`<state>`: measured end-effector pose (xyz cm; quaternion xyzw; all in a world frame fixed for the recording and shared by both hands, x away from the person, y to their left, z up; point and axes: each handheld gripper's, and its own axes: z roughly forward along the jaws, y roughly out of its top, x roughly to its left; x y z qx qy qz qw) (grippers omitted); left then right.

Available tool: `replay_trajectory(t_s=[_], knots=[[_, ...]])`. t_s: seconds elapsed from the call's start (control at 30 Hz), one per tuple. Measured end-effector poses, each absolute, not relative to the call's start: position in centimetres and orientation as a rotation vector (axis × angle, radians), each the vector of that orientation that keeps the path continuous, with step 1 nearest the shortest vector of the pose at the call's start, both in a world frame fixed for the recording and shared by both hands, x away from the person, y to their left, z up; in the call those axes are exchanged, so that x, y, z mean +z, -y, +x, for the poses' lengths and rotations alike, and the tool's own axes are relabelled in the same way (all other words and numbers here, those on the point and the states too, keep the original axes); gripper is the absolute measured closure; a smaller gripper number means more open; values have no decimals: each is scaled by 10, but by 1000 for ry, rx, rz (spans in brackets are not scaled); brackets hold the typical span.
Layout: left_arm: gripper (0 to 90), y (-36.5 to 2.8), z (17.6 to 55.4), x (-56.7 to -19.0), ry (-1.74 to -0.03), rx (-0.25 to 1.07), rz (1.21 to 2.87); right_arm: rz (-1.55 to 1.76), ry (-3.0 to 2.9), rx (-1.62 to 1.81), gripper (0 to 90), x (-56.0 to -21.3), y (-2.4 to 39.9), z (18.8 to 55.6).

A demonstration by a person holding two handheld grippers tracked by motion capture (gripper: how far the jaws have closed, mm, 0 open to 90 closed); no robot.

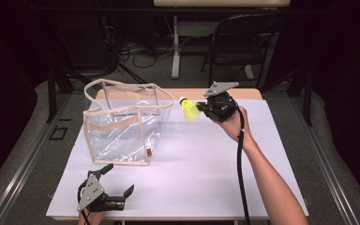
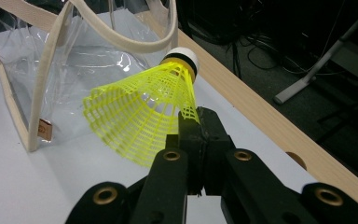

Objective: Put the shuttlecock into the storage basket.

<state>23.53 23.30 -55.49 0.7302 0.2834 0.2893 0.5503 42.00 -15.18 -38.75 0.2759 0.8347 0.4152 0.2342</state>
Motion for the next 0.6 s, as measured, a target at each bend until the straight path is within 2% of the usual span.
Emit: replay_trajectory(t_s=[0.6], knots=[[0,-233,236,-555,-675,687,1732,768,-2275,1144,897,-369,154,428]])
